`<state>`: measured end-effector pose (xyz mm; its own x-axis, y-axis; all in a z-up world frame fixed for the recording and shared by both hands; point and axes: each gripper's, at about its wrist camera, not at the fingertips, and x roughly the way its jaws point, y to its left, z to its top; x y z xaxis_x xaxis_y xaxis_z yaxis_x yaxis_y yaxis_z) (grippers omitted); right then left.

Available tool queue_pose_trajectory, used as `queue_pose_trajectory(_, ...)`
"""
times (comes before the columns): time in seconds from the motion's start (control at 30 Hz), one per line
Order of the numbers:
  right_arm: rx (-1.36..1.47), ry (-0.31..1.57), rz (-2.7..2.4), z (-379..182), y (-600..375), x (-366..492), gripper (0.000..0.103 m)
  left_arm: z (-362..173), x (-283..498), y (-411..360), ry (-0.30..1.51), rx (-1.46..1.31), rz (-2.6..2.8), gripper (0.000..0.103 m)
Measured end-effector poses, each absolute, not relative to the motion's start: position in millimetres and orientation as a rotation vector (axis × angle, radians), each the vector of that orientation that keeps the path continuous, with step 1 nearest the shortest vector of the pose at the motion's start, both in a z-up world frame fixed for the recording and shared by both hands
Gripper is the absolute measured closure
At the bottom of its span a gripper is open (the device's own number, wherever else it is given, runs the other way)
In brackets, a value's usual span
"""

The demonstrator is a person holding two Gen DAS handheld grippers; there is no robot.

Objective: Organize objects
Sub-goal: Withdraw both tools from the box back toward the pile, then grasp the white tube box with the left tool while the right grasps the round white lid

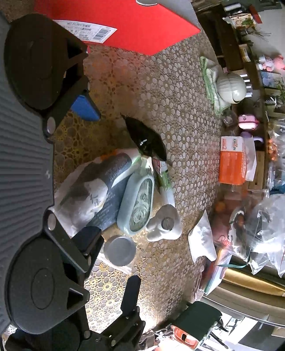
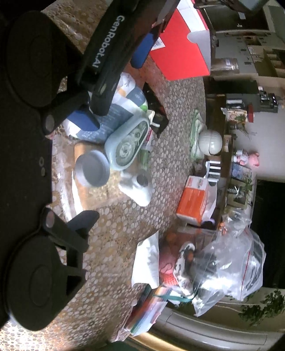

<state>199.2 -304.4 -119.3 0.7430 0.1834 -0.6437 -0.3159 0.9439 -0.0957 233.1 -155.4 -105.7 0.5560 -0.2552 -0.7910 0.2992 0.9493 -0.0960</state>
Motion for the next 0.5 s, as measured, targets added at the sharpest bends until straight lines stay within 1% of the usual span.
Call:
queue_pose_trajectory(0.07,-0.212,0.682,0.279,-120.9,-301.4,199.4,0.033,-106.2,233.2,-152.9,0.927,0.043,-0.336,0.007)
queue_pose_trajectory(0.1,-0.211,0.684,0.28,-121.5,-300.9,199.6,0.036,-106.6,232.6,-151.8,0.928,0.039,-0.339,0.013)
queue_pose_trajectory(0.13,-0.21,0.687,0.281,-122.2,-300.3,199.7,0.04,-107.0,232.0,-150.1,0.931,0.032,-0.346,0.021)
queue_pose_trajectory(0.17,-0.21,0.691,0.28,-122.6,-299.8,199.9,0.041,-107.0,231.6,-149.6,0.936,0.025,-0.352,0.026)
queue_pose_trajectory(0.23,-0.208,0.698,0.275,-123.2,-299.3,199.8,0.046,-108.4,230.9,-147.2,0.954,0.005,-0.377,0.042)
queue_pose_trajectory(0.27,-0.204,0.701,0.273,-123.1,-299.3,199.8,0.047,-108.7,230.6,-146.8,0.958,0.002,-0.382,0.044)
queue_pose_trajectory(0.3,-0.199,0.706,0.27,-123.5,-299.7,199.9,0.051,-108.7,229.4,-146.3,0.958,0.002,-0.383,0.048)
queue_pose_trajectory(0.33,-0.196,0.71,0.264,-124.0,-299.5,200.0,0.056,-107.9,228.0,-146.3,0.957,0.005,-0.392,0.057)
queue_pose_trajectory(0.37,-0.191,0.716,0.257,-124.1,-299.2,200.0,0.058,-107.3,227.3,-146.0,0.957,0.003,-0.404,0.062)
queue_pose_trajectory(0.4,-0.187,0.721,0.251,-123.9,-299.2,199.8,0.062,-105.9,225.5,-145.8,0.956,0.0,-0.413,0.071)
queue_pose_trajectory(0.43,-0.183,0.724,0.245,-123.7,-298.8,198.9,0.064,-104.3,223.6,-145.8,0.955,0.001,-0.415,0.073)
queue_pose_trajectory(0.5,-0.182,0.731,0.236,-123.1,-297.9,195.9,0.064,-101.9,219.7,-145.4,0.947,0.017,-0.412,0.079)
